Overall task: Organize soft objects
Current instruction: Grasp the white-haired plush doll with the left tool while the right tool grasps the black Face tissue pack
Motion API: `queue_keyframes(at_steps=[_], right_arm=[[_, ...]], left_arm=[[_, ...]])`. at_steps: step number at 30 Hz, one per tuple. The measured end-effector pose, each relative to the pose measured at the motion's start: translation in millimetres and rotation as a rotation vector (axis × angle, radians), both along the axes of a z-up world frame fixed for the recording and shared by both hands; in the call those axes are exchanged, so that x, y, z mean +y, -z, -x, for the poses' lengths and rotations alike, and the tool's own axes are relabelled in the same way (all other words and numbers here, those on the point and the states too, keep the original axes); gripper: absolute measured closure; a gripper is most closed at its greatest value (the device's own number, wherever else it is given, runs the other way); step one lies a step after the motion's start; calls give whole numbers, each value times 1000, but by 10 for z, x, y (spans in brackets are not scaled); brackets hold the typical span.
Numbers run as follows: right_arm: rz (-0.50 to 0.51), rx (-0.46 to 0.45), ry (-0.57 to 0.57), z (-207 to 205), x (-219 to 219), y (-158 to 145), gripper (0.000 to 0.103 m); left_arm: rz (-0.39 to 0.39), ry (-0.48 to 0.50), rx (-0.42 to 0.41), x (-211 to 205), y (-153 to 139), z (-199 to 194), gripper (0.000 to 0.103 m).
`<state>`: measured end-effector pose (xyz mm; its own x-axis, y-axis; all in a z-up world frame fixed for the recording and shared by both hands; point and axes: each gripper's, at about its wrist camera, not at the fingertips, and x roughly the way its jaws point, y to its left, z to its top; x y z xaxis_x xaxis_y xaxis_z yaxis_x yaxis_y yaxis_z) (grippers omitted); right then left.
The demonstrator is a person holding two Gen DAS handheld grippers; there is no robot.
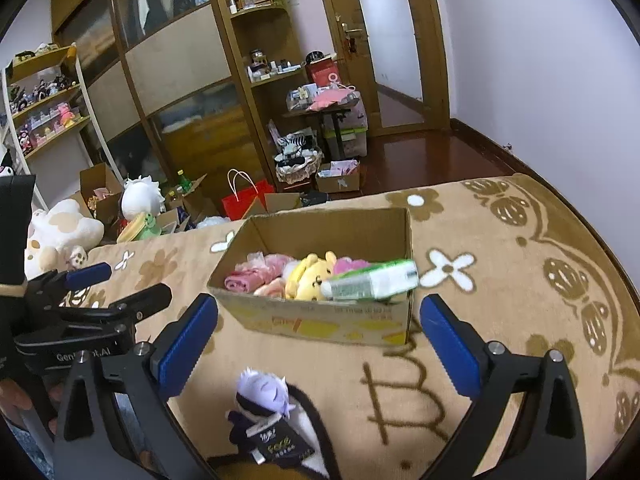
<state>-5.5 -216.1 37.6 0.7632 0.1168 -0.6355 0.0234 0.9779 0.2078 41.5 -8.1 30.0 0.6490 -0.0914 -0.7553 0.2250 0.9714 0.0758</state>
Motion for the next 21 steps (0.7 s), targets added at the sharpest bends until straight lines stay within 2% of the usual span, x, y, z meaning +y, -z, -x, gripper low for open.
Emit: queue_keyframes(at_steps=[11, 21], right_arm=[[-14, 10, 4, 293, 75, 37, 0], [13, 46, -4, 398, 173, 180, 0]], left_arm=[[-21, 29, 68, 6, 120, 198, 2], [-25, 49, 137, -37, 335, 180, 2]])
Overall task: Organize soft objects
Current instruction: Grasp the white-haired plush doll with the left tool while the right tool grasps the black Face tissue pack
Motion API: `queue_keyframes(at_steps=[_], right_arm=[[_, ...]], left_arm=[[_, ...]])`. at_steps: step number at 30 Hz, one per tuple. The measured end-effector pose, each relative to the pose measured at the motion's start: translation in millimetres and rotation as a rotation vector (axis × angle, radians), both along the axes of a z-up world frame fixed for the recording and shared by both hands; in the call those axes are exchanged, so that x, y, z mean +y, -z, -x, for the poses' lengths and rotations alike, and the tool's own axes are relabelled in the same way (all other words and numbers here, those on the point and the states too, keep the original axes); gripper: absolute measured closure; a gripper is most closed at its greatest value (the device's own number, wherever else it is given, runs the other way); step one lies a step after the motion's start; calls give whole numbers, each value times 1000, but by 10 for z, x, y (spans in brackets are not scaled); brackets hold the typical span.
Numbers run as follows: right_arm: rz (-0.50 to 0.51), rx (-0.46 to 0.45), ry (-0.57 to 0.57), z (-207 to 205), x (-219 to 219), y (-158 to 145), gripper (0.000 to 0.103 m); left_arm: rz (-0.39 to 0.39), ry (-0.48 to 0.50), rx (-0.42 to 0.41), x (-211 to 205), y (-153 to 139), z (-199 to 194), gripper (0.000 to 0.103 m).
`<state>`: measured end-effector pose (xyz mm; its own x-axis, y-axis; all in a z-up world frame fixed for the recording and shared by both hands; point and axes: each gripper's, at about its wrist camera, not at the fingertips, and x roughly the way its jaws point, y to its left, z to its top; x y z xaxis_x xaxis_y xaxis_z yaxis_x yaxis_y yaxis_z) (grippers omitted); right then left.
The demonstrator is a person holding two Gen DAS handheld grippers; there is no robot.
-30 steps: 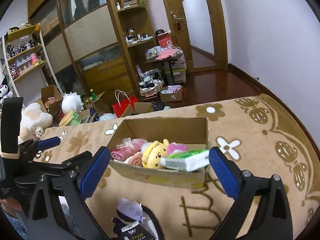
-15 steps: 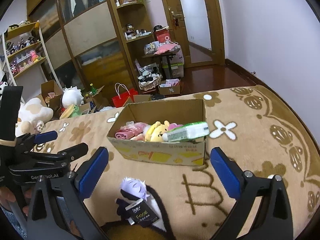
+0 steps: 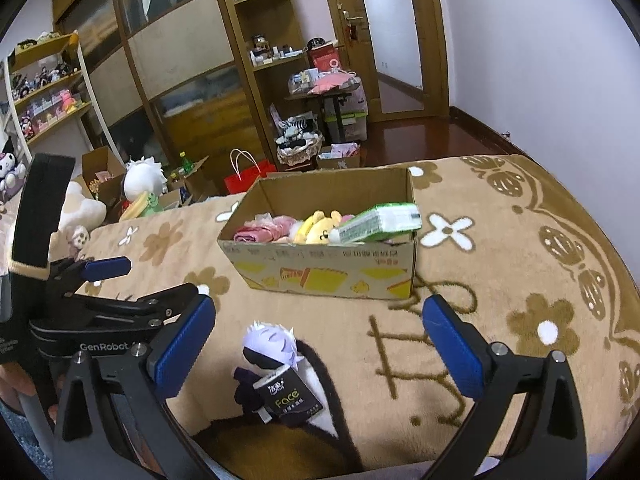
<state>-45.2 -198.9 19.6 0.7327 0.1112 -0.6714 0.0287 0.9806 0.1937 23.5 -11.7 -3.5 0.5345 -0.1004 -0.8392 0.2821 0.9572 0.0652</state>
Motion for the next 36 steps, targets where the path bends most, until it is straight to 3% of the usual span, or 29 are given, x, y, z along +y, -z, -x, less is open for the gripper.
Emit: queue_keyframes(at_steps=[10, 15, 25, 36], right_arm=[[56, 42, 1, 23, 154, 176, 0], [7, 83, 11, -18, 106, 281, 0], [31, 135, 39, -65, 59, 396, 0], [24, 239, 16, -183, 74, 642, 0]], left_arm=[[-3, 13, 81, -71, 231, -83, 2], [1, 5, 112, -69, 315, -135, 2], [-19, -8, 167, -68, 471, -221, 2], [21, -45, 264, -45, 691, -408, 2]])
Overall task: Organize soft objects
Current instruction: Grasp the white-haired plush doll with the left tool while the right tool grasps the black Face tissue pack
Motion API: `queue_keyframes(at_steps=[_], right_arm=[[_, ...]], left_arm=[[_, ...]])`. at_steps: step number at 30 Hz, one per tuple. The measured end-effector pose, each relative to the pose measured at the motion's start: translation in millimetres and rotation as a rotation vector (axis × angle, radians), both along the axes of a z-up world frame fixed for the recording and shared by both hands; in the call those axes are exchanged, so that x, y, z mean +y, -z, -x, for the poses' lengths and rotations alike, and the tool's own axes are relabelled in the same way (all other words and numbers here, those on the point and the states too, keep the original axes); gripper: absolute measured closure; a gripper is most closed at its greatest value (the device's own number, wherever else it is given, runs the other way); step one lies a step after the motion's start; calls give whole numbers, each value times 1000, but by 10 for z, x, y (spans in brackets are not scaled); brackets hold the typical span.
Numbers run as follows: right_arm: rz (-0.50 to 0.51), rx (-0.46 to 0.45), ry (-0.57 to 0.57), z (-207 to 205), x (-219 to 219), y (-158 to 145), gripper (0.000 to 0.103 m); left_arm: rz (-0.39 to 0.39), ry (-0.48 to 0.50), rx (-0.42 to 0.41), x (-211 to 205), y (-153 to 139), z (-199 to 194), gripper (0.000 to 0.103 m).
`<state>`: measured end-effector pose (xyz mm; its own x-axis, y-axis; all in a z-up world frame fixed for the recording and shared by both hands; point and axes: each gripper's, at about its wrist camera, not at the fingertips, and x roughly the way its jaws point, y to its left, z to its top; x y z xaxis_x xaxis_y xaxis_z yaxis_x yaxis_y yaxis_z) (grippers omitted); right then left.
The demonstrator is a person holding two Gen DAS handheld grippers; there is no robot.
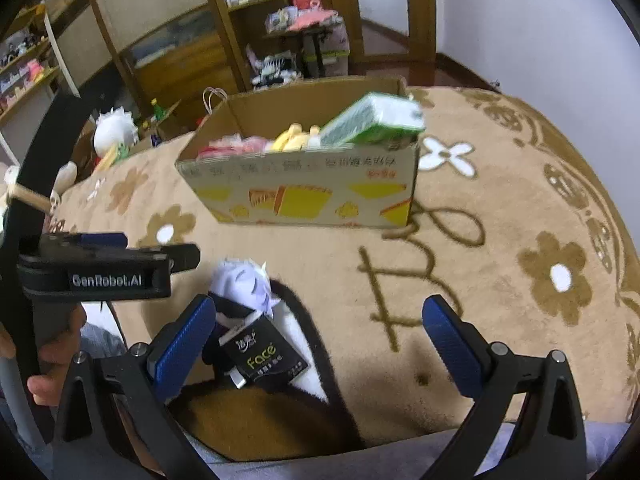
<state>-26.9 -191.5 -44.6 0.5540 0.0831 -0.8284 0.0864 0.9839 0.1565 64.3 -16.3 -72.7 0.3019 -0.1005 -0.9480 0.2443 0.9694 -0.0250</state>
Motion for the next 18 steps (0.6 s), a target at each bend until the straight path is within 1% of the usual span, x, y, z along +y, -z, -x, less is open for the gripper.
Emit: queue_keyframes(at_steps=[7, 9, 14, 18], right_arm=[[-20, 77, -72, -102, 152, 236, 0], [-22, 94, -84, -120, 174, 287, 0], [-5, 146, -113, -170, 245, 407, 0], [-6, 186, -152, -201, 321, 513, 0]], left_arm=[[24, 17, 66, -110, 181, -91, 2], [20, 24, 80, -143, 227, -108, 2], [25, 41, 126, -210, 352, -145, 2], [54, 51, 178, -260, 461, -166, 2]])
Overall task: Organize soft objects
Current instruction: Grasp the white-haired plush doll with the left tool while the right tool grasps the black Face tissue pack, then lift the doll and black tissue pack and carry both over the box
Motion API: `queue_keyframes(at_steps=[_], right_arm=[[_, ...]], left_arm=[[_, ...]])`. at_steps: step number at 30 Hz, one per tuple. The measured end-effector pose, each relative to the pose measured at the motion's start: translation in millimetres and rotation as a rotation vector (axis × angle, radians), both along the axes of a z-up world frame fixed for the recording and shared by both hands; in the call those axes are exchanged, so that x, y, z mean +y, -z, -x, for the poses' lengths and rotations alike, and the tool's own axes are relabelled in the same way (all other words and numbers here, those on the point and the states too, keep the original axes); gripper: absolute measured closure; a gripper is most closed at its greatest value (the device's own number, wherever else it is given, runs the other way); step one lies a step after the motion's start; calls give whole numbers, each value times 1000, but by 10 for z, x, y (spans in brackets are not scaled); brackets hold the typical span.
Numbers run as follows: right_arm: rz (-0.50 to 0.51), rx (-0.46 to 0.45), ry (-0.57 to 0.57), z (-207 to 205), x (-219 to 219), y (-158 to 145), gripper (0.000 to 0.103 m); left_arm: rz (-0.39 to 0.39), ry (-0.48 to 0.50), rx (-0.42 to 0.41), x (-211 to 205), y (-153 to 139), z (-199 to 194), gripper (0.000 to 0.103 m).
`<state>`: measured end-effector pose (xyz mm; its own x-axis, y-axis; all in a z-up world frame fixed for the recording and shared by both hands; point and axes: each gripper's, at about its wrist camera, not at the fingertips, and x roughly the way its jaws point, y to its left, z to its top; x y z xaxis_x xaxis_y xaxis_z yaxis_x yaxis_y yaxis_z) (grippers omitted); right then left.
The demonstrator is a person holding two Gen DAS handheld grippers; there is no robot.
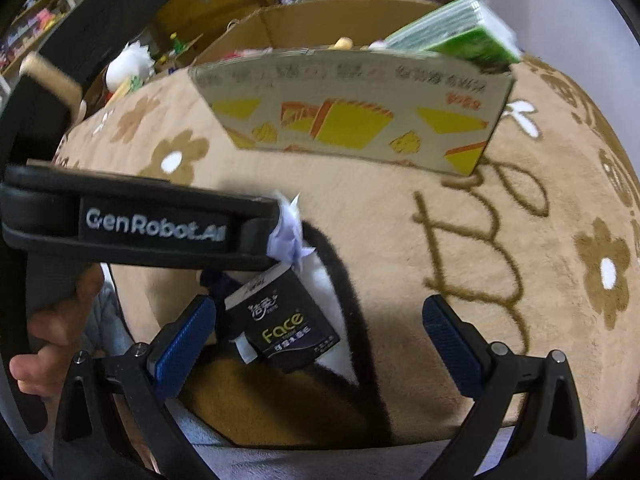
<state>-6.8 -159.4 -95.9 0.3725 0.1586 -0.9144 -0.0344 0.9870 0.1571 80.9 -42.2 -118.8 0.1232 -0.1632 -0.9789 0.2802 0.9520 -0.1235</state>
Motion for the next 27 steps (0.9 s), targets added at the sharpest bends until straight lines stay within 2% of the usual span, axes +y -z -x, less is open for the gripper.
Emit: queue_keyframes(at_steps=[4, 8, 11, 13, 15, 18, 23, 27], right_arm=[[-1, 31, -26, -49, 73, 113, 1], [-8, 74, -40, -101, 110, 246, 10], [-26, 101, -41, -139, 111, 322, 22], [-31, 117, -38, -156, 103, 361, 37], [-36, 129, -39, -164, 110, 384, 48], [-33, 131, -44, -163, 127, 389, 48], [-26, 119, -23, -149, 133, 364, 49], [-27, 105, -7, -107, 106, 316, 49]], left_arm=[[47, -3, 40, -38, 77, -11, 2], [50, 0, 56, -87, 150, -25, 3], [33, -1, 72, -117, 245, -34, 4], [37, -3, 86, -140, 295, -39, 9], [46, -11, 108, -143, 340, -47, 14], [62, -12, 119, -157, 376, -41, 20], [95, -1, 109, -201, 356, -1, 40], [102, 4, 94, -195, 330, 19, 43]])
